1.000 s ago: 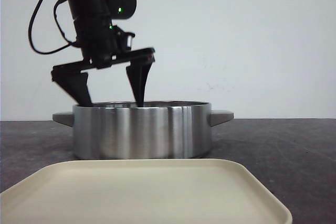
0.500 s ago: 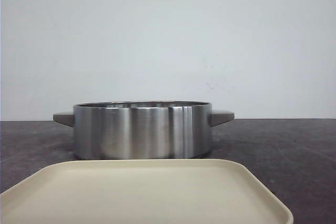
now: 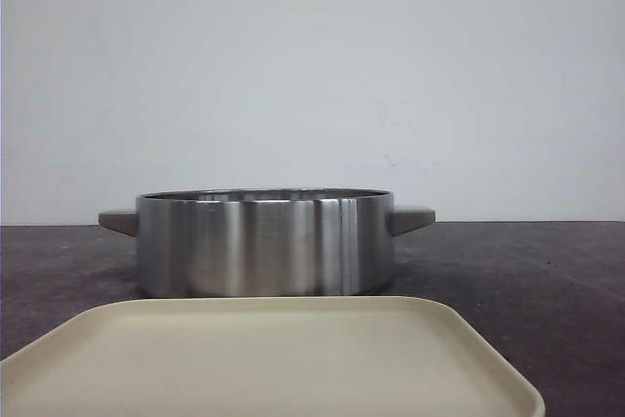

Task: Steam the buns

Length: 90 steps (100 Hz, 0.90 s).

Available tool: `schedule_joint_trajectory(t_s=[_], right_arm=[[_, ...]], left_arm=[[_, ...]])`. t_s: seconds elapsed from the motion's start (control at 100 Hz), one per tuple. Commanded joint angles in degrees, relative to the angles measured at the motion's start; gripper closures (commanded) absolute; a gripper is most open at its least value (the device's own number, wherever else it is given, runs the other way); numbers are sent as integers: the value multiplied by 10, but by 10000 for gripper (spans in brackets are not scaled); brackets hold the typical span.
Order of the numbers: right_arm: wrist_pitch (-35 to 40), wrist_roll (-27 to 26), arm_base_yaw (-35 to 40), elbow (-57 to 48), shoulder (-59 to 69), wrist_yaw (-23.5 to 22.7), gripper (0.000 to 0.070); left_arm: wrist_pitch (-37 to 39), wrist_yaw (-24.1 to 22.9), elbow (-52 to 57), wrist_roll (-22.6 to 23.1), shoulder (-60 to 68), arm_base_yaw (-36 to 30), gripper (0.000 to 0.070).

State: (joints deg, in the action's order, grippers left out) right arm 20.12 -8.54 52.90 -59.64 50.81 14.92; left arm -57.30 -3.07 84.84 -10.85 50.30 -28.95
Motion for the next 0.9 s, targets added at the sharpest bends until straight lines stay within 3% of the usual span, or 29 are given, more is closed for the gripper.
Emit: schedule_joint_trajectory(t_s=[0.0, 0.23, 0.89], right_arm=[[-13, 15, 6, -8, -1, -1, 688], [-47, 17, 6, -8, 0, -27, 688], [-47, 17, 6, -8, 0, -29, 688]], left_arm=[[22, -1, -69, 1, -45, -4, 700], [73, -1, -245, -28, -216, -4, 700], [59, -4, -251, -27, -266, -4, 700]])
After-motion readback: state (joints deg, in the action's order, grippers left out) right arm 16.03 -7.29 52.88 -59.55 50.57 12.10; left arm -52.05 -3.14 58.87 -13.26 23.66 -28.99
